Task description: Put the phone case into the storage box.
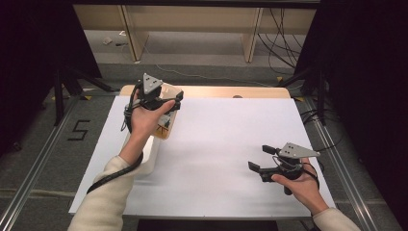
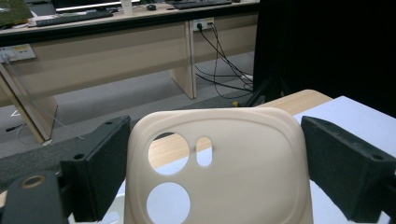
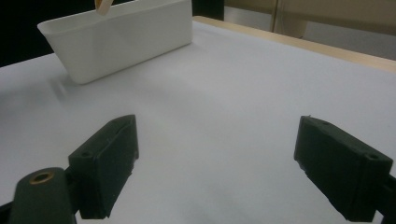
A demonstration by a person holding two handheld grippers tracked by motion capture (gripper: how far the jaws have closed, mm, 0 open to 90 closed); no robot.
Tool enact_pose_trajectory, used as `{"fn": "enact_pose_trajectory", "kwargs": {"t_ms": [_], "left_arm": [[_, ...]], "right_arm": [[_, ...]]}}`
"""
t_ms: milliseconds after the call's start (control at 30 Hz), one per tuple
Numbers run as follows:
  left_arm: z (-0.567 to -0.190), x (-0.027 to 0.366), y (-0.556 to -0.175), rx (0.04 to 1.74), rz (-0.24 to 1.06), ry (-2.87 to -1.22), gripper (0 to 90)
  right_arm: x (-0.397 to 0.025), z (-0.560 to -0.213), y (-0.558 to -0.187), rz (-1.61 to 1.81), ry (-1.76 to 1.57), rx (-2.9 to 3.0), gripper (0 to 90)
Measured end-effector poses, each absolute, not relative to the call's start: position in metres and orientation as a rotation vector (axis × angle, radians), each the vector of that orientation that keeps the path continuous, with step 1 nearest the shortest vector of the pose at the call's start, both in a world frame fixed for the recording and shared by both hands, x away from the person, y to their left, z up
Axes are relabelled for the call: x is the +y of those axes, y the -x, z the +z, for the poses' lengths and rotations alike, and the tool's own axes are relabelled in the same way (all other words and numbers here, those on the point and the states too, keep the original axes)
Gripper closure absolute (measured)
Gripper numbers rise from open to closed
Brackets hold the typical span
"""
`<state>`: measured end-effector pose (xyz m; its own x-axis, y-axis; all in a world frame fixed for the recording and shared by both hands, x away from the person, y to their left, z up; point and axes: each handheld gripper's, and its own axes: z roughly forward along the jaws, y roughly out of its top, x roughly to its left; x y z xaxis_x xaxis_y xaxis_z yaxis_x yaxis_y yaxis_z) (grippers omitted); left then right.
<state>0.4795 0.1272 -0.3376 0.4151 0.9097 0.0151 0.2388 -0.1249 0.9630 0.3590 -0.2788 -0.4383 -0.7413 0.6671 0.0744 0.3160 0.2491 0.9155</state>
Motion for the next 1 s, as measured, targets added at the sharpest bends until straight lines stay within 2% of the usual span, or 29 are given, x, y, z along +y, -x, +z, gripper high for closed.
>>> {"fn": "enact_pose_trajectory", "kwargs": {"t_ms": [1000], "left_arm": [[-0.341,0.154,-0.488,1.127,0.859,-1.572,11.1]], "right_arm": [[-0.278,-0.439,-0.359,1.491,-0.904,2.204,14.7]]}}
